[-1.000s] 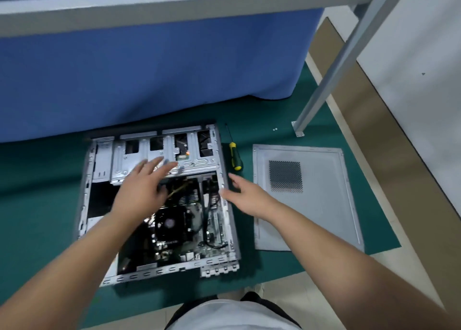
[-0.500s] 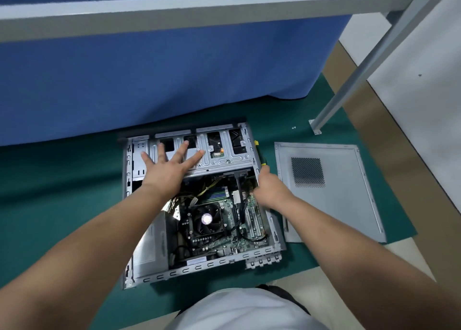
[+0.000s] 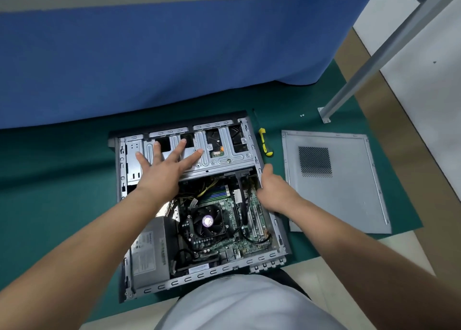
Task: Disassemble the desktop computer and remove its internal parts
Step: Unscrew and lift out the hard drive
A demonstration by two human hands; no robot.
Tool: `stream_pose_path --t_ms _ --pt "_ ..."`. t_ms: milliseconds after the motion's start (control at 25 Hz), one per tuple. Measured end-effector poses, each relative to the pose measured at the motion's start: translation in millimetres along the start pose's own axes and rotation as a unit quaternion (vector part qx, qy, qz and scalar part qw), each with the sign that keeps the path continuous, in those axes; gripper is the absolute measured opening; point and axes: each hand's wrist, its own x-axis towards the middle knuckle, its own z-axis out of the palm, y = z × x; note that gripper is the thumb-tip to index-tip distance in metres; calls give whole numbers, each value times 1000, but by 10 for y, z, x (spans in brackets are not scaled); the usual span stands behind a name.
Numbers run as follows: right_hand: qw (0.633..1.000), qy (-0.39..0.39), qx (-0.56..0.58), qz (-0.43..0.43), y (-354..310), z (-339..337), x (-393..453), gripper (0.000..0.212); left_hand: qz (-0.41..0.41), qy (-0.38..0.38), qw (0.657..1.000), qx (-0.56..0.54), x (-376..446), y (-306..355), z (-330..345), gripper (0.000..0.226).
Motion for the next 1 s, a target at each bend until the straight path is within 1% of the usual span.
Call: stream_pose_path --t_ms 40,80,120,160,200,240,280,320,360,400,440,480,520,680,760,880,960,1000 --pt "1000 -4 -2 -8 22 -7 8 27 -11 -20 999 -26 16 -6 -34 124" --pt "1000 -20 0 -18 63 -29 23 30 -18 -38 998 -41 35 -16 -69 110" --pt "998 -50 1 -26 117 -74 49 42 -14 -37 998 -39 54 -23 -109 90" --pt "995 -91 1 -31 171 -156 84 60 -3 -2 999 -34 87 -28 -154 70" --pt "991 -133 4 -30 220 -254 125 81 6 57 998 -39 125 -34 -185 58" --pt "986 -160 23 -28 264 -357 192 96 9 122 991 -60 172 -30 -216 55" --pt "983 -165 70 -25 305 -462 293 101 3 176 980 -95 240 -9 -245 55" --pt "979 -151 132 -21 340 -556 414 96 -8 207 970 -126 333 21 -262 54" --pt "978 -111 176 -13 353 -643 566 82 -22 213 966 -144 440 55 -265 53" --pt "983 -50 179 -3 356 -702 736 63 -38 204 967 -150 528 99 -239 52" --pt "989 10 149 6 358 -736 907 49 -54 192 969 -148 596 152 -191 52" --pt "992 48 118 16 361 -743 1075 43 -67 189 968 -149 642 199 -130 53" --pt "993 61 95 27 354 -723 1221 43 -75 198 965 -152 663 230 -63 54" --pt "996 43 15 81 310 -485 1615 50 -80 248 957 -128 705 221 158 55" --pt "992 67 -18 103 303 -347 1738 47 -84 258 954 -126 752 199 202 54" --pt "988 115 0 107 316 -207 1823 41 -88 267 953 -116 768 209 228 53" --pt "987 120 26 103 350 -200 1857 39 -90 270 952 -115 772 210 224 53" --pt "987 115 56 102 363 -213 1857 39 -92 269 952 -114 776 205 218 52"
